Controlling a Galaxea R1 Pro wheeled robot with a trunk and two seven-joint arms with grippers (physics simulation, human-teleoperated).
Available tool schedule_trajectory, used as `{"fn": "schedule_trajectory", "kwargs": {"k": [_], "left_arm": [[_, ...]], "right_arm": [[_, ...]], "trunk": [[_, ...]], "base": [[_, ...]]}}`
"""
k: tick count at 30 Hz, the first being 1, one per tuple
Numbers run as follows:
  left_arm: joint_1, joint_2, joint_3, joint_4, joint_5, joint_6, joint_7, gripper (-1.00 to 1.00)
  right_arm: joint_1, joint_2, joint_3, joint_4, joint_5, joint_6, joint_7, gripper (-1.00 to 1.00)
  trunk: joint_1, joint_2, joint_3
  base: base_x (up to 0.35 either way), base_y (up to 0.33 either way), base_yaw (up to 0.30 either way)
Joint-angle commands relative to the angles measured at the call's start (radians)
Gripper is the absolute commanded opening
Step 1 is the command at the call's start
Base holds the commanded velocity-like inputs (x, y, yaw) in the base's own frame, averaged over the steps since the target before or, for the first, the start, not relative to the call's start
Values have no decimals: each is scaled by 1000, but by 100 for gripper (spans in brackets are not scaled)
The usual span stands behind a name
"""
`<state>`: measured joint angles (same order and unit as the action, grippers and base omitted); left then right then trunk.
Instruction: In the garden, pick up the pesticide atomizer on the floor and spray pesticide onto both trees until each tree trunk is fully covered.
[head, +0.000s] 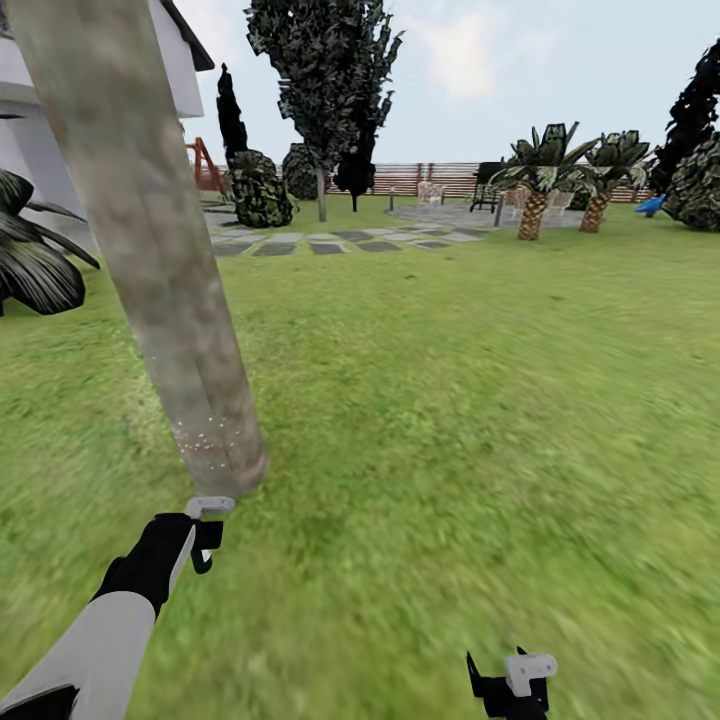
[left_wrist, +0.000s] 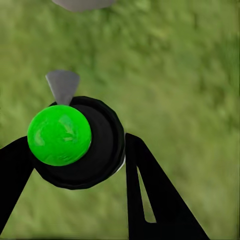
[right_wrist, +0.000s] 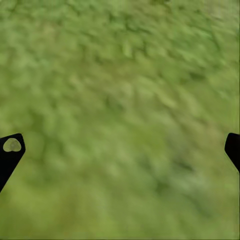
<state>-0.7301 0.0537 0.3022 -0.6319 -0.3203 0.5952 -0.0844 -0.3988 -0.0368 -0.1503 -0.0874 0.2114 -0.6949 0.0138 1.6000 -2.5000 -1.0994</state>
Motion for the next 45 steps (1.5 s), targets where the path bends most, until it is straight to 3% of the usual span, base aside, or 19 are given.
{"fn": "schedule_trajectory", "kwargs": {"k": [1, 25, 36, 37, 38, 40, 42, 44, 45], "left_arm": [[0, 0, 0, 0, 0, 0, 0, -100], [0, -2, -4, 0, 0, -3, 1, -100], [-11, -24, -8, 17, 1, -2, -14, -100], [-14, -27, -13, 17, 0, 1, -39, -100], [-41, -25, -50, 17, -3, 16, -123, -100], [-128, -16, -124, 10, -7, 139, -225, -100], [-190, -13, -159, 8, -8, 181, -239, -100], [-247, -7, -191, 7, -8, 271, -244, -100], [-269, 16, -199, 6, -8, 301, -262, -100]], "right_arm": [[0, 0, 0, 0, 0, 0, 0, 100], [0, 0, 0, 0, 0, 0, 0, 100], [0, -5, 0, -2, -1, -1, 0, 100], [0, -6, 0, -2, -1, -1, 0, 100], [0, -5, 0, -2, -1, 0, 0, 100], [0, -5, 0, -2, -1, 0, 0, 100], [0, -5, 0, -2, -1, 0, 0, 100], [0, -5, 0, -2, -1, 0, 0, 100], [0, -5, 0, -2, -1, 0, 0, 100]], "trunk": [[0, 0, 0], [0, 0, 0], [0, 0, 0], [0, 0, 0], [0, 0, 0], [0, 0, 0], [0, 0, 0], [0, 0, 0], [0, 0, 0]], "base": [[140, -272, 278], [166, -251, 278], [29, -39, 139], [0, 0, 0], [0, 0, 0], [0, 0, 0], [0, 0, 0], [0, 0, 0], [0, 0, 0]]}}
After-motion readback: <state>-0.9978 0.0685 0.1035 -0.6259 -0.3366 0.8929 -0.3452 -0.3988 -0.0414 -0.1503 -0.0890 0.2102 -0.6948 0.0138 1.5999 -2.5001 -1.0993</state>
